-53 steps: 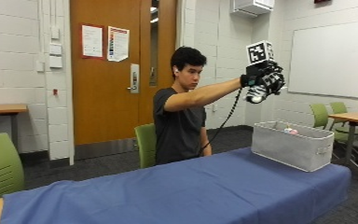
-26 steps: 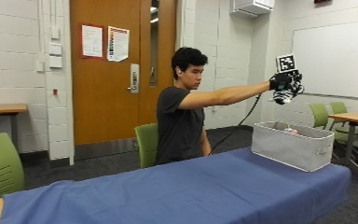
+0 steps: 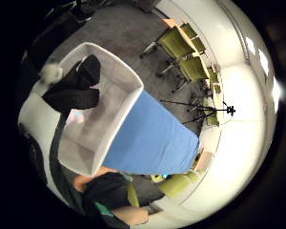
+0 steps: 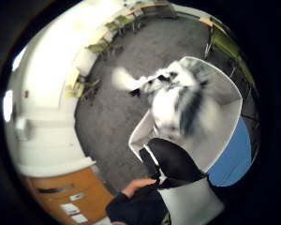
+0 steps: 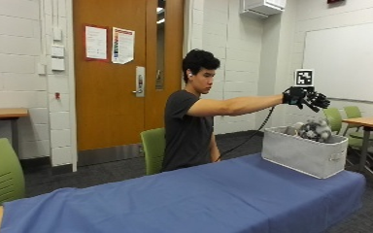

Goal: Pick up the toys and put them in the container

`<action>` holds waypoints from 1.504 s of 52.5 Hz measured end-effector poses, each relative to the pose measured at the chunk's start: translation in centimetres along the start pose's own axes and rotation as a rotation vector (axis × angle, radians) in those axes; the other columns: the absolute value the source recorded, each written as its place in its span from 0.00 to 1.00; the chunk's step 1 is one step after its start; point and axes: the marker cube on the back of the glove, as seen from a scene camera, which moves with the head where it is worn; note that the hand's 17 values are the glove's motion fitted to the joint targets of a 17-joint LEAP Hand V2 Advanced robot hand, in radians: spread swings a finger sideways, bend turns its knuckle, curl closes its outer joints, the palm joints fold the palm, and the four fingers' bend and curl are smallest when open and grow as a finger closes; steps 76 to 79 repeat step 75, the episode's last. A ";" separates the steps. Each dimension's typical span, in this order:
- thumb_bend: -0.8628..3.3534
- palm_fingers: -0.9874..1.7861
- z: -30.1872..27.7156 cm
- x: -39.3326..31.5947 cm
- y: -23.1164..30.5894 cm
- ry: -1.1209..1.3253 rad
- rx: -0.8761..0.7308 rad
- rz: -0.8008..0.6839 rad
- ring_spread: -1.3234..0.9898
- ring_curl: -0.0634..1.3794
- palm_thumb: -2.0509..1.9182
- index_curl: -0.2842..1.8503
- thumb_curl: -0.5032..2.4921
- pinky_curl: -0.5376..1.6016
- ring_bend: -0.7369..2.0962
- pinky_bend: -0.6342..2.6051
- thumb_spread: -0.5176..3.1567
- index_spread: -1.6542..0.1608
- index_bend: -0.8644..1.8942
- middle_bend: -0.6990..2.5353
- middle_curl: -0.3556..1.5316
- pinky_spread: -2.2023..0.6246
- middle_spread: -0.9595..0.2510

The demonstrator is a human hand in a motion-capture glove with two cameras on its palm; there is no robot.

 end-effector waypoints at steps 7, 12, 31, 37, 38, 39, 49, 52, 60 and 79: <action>0.19 0.29 -0.6 -5.6 1.4 0.069 0.033 0.068 0.53 0.29 0.52 0.44 0.44 0.48 0.57 0.65 0.43 0.71 0.29 0.33 0.50 0.73 0.76; 0.19 0.30 -0.9 -3.1 3.1 0.097 0.060 0.063 0.54 0.29 0.51 0.39 0.41 0.47 0.57 0.64 0.44 0.72 0.32 0.33 0.49 0.74 0.79; 0.18 0.32 -1.0 8.4 13.0 0.112 0.140 0.098 0.53 0.25 0.49 0.32 0.31 0.42 0.51 0.56 0.44 0.73 0.37 0.33 0.46 0.75 0.74; 0.19 0.33 -0.4 12.2 16.5 0.091 0.138 0.130 0.52 0.24 0.49 0.32 0.29 0.41 0.49 0.54 0.44 0.74 0.37 0.32 0.46 0.74 0.74; 0.19 0.33 -0.2 13.1 16.9 0.100 0.137 0.174 0.52 0.23 0.49 0.32 0.29 0.40 0.49 0.53 0.45 0.74 0.37 0.32 0.45 0.74 0.74; 0.19 0.33 0.1 14.1 17.4 0.117 0.136 0.232 0.51 0.23 0.49 0.32 0.29 0.40 0.48 0.53 0.45 0.74 0.37 0.32 0.45 0.74 0.73; 0.19 0.34 2.5 20.0 22.8 0.118 0.115 0.409 0.50 0.22 0.50 0.32 0.27 0.39 0.46 0.50 0.47 0.75 0.38 0.31 0.44 0.74 0.73; 0.19 0.35 3.3 21.2 24.5 0.119 0.114 0.436 0.50 0.22 0.50 0.32 0.26 0.39 0.45 0.49 0.47 0.75 0.38 0.31 0.44 0.74 0.73; 0.19 0.35 4.7 23.0 26.8 0.104 0.118 0.483 0.49 0.21 0.50 0.32 0.25 0.39 0.44 0.48 0.48 0.76 0.38 0.31 0.44 0.74 0.73; 0.20 0.36 5.9 23.2 27.8 0.069 0.113 0.485 0.49 0.22 0.50 0.32 0.24 0.39 0.43 0.46 0.49 0.76 0.38 0.30 0.43 0.74 0.73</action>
